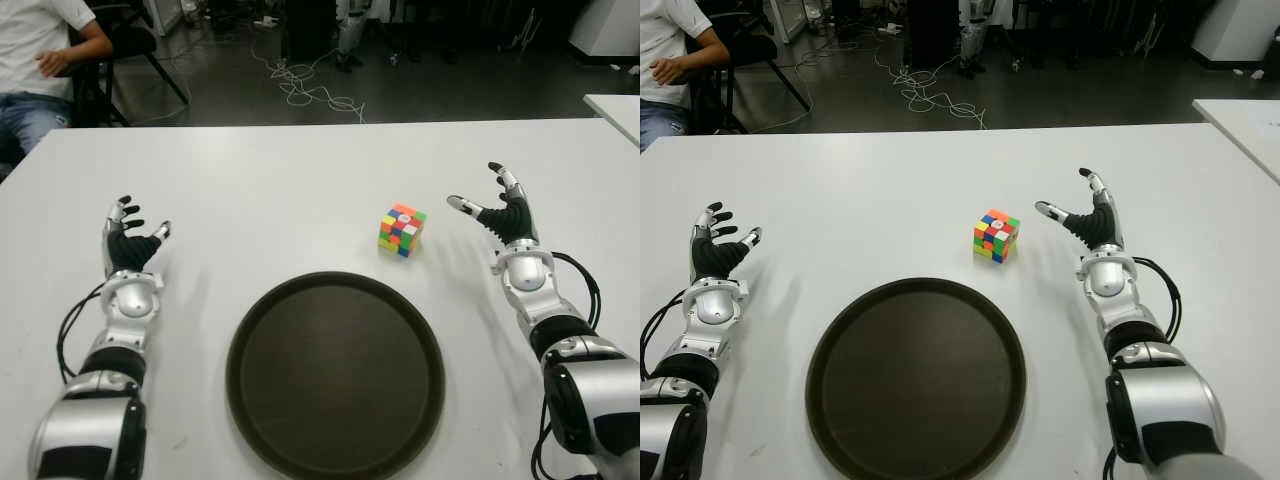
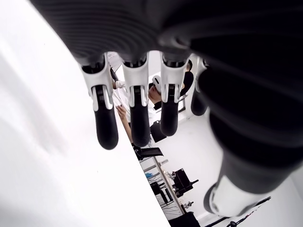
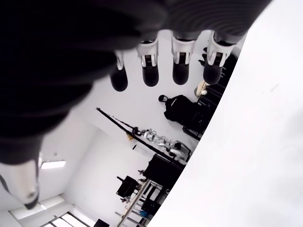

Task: Pick up the Rubik's Cube and put it in the plate

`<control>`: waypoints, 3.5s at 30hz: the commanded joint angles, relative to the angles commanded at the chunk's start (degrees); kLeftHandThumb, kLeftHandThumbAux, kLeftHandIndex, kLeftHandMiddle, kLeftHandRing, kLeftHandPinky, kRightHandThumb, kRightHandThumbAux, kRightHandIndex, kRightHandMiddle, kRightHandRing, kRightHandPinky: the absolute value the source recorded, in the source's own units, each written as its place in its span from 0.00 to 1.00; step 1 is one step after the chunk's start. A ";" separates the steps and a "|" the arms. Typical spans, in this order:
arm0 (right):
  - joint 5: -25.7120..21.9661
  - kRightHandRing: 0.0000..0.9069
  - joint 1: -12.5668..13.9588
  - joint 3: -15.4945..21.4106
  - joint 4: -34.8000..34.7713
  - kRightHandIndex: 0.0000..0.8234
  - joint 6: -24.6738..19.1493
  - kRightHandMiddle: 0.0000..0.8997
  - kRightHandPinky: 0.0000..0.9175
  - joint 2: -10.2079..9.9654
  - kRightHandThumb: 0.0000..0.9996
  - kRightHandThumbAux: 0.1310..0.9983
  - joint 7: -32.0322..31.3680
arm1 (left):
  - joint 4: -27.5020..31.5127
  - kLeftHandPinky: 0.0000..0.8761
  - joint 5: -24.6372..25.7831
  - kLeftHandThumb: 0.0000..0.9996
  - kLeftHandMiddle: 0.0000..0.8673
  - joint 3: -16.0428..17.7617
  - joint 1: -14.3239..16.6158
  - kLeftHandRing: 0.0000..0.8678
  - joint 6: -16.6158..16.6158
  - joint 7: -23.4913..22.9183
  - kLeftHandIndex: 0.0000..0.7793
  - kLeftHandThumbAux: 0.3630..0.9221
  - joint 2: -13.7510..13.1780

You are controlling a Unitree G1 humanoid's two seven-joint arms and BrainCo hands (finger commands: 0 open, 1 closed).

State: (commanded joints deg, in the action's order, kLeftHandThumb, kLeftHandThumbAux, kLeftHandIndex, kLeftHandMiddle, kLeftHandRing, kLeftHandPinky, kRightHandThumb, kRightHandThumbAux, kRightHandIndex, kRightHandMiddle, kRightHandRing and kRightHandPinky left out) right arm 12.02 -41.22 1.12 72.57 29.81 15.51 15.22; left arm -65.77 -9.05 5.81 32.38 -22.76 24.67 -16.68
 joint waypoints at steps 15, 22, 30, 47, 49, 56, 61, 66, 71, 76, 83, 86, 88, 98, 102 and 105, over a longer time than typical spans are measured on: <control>-0.39 0.00 0.06 0.23 -0.26 0.03 -0.25 0.00 0.01 -0.38 0.00 0.48 0.29 | 0.11 0.43 -0.23 0.21 0.27 -0.23 -0.08 0.33 0.21 -0.26 0.17 0.76 -0.14; -0.36 0.00 0.10 0.21 -0.28 0.04 0.06 0.00 0.02 -0.28 0.00 0.47 0.17 | 0.11 0.48 0.07 0.20 0.33 0.00 -0.10 0.40 0.16 -0.50 0.16 0.75 0.05; -0.39 0.00 -0.07 0.32 -0.07 0.04 -0.71 0.00 0.01 -0.22 0.00 0.49 0.38 | 0.21 0.47 0.17 0.20 0.30 0.11 -0.07 0.37 0.01 -0.13 0.16 0.76 0.19; -0.04 0.00 0.30 -0.01 -0.25 0.02 0.29 0.00 0.00 0.11 0.00 0.46 0.09 | 0.46 0.46 -0.54 0.17 0.33 -0.50 -0.20 0.39 0.61 0.21 0.16 0.75 0.19; 0.14 0.00 0.34 -0.18 -0.37 0.03 0.55 0.00 0.01 0.21 0.00 0.45 0.18 | 0.56 0.46 -0.56 0.16 0.33 -0.53 -0.17 0.40 0.75 0.20 0.16 0.75 0.25; 0.64 0.00 0.50 -0.73 -0.43 0.02 0.91 0.00 0.03 0.59 0.00 0.43 0.47 | 0.70 0.42 -0.81 0.17 0.29 -0.67 -0.27 0.36 0.54 0.62 0.16 0.74 0.46; 0.72 0.00 0.55 -0.80 -0.48 0.02 1.00 0.00 0.02 0.63 0.00 0.45 0.71 | 0.56 0.38 -0.92 0.18 0.26 -0.76 -0.26 0.31 0.28 0.90 0.16 0.72 0.49; 0.84 0.00 0.57 -0.87 -0.48 0.03 1.19 0.00 0.01 0.63 0.00 0.46 0.87 | 0.39 0.42 -0.79 0.18 0.30 -0.72 -0.12 0.35 0.37 0.90 0.15 0.73 0.58; 1.67 0.00 0.60 -1.51 -0.67 0.04 1.72 0.00 0.02 0.73 0.00 0.45 1.23 | 0.47 0.38 -0.78 0.20 0.28 -0.65 -0.06 0.32 0.30 1.29 0.16 0.74 0.67; 2.58 0.00 0.47 -2.49 -1.02 0.06 2.61 0.00 0.02 0.77 0.00 0.46 0.92 | 0.43 0.39 -0.58 0.22 0.26 -0.53 0.04 0.31 0.35 1.20 0.16 0.74 0.69; 3.79 0.00 0.22 -4.11 -1.61 0.05 3.61 0.00 0.00 1.19 0.00 0.46 -0.88 | 0.37 0.37 -0.68 0.20 0.25 -0.56 0.06 0.29 0.51 1.48 0.16 0.73 0.71; 4.07 0.00 -0.28 -4.74 -2.33 0.06 4.30 0.01 0.02 1.35 0.00 0.48 -2.75 | 0.38 0.39 -1.05 0.19 0.25 -0.82 0.07 0.30 0.68 1.84 0.16 0.74 0.66; 4.33 0.01 -1.07 -5.39 -3.40 0.07 4.67 0.03 0.03 1.45 0.00 0.45 -4.15 | 0.37 0.37 -1.41 0.17 0.25 -1.12 0.10 0.30 0.88 2.15 0.16 0.73 0.60; 7.24 0.01 -3.13 -8.08 -5.36 0.06 5.11 0.03 0.03 2.63 0.00 0.43 -4.86 | 0.09 0.39 -2.01 0.18 0.26 -1.76 0.35 0.31 1.49 3.28 0.17 0.75 0.61; 8.40 0.01 -3.71 -9.22 -5.38 0.05 5.06 0.02 0.03 2.93 0.00 0.45 -4.41 | 0.08 0.39 -1.98 0.19 0.25 -1.77 0.41 0.31 1.54 3.43 0.17 0.74 0.68; 9.20 0.02 -4.20 -9.93 -5.47 0.05 4.81 0.02 0.03 2.96 0.00 0.46 -4.05 | 0.04 0.38 -2.07 0.19 0.25 -1.84 0.42 0.30 1.62 3.61 0.17 0.74 0.67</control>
State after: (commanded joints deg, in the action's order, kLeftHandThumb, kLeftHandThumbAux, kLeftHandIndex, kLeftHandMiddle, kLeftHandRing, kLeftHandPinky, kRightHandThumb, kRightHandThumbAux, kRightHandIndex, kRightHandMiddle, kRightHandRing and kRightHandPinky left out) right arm 21.21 -45.42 -8.81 67.10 34.62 18.46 11.18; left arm -65.72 -11.12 3.97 32.80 -21.15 28.28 -16.01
